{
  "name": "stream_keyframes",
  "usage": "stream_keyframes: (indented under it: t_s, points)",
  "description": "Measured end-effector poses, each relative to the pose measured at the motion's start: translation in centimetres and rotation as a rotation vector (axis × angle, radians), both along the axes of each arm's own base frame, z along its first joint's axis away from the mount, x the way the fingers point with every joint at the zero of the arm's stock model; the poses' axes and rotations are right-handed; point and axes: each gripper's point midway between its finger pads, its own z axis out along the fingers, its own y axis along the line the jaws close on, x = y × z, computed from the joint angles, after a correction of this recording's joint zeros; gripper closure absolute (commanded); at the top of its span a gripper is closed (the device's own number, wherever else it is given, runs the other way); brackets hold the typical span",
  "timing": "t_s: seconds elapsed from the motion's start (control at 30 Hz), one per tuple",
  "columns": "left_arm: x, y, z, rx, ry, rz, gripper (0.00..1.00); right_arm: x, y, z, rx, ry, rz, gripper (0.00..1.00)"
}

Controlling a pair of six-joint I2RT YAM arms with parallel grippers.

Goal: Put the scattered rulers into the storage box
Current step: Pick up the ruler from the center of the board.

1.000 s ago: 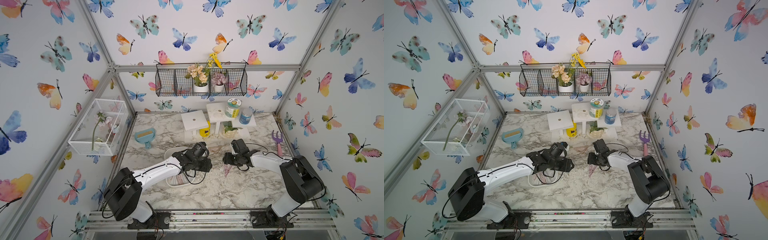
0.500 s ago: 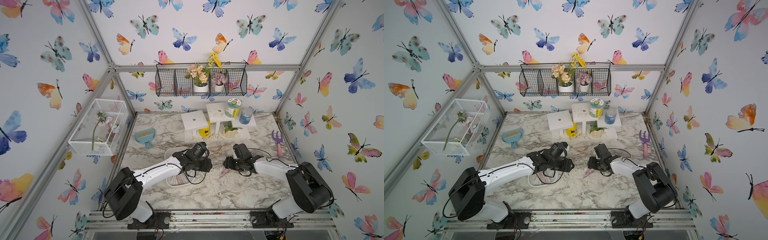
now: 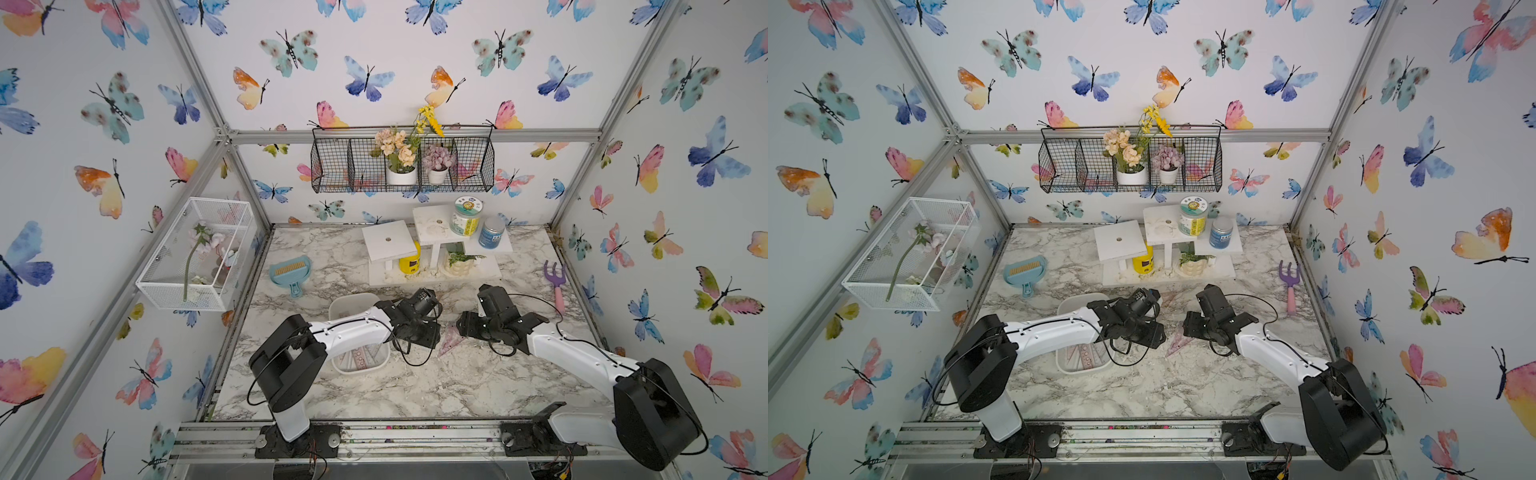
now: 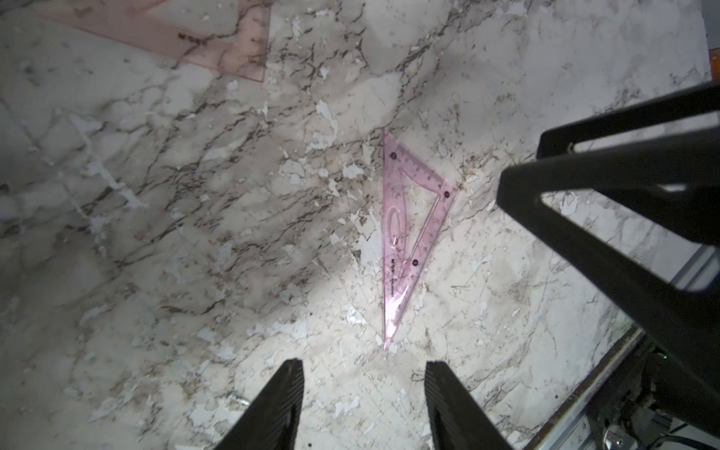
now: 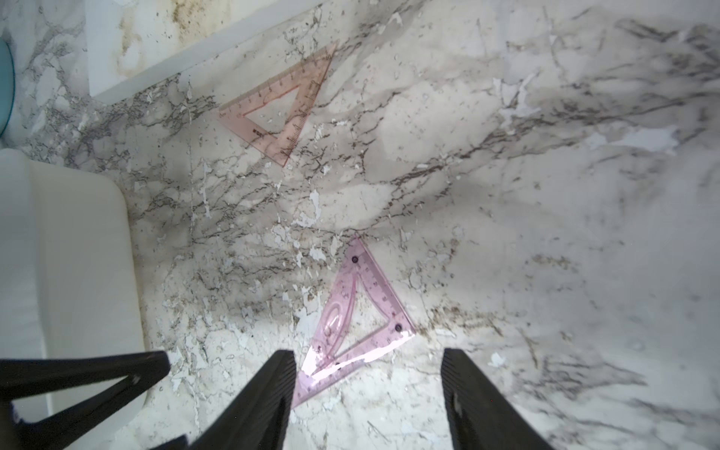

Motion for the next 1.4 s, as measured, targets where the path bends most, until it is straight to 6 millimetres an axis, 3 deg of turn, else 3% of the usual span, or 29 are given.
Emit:
stream_keyframes:
  t_s: [0.23,0.5,0.6,0.97,1.4]
  points:
    - [0.2,-3.0,-1.9,0.048,-0.009,-0.055,0.43,-3.8,-2.4,-1.4,-0.053,0.077,-0.004,0.35]
    - [1.3,-5.2,-3.9,0.116,-0.036,-0.078,0.49,-5.1,-3.1,-1.7,-0.057,0.097,-0.005,0.35]
    - [1.8,-5.3,-5.0,0.162,-0.049,-0.078,0.50,-5.6,-3.2,-2.2,-0.056,0.117,-0.003,0.35]
    - [3.0,-5.4,-5.1,0.223,-0.094,-0.061,0.56,-6.4,-3.2,-3.3,-0.041,0.143,-0.003,0.35]
    - [2.6,-6.0,-5.6,0.293,-0.162,-0.070,0.61,-6.7,-3.3,-3.6,-0.023,0.136,-0.009,0.35]
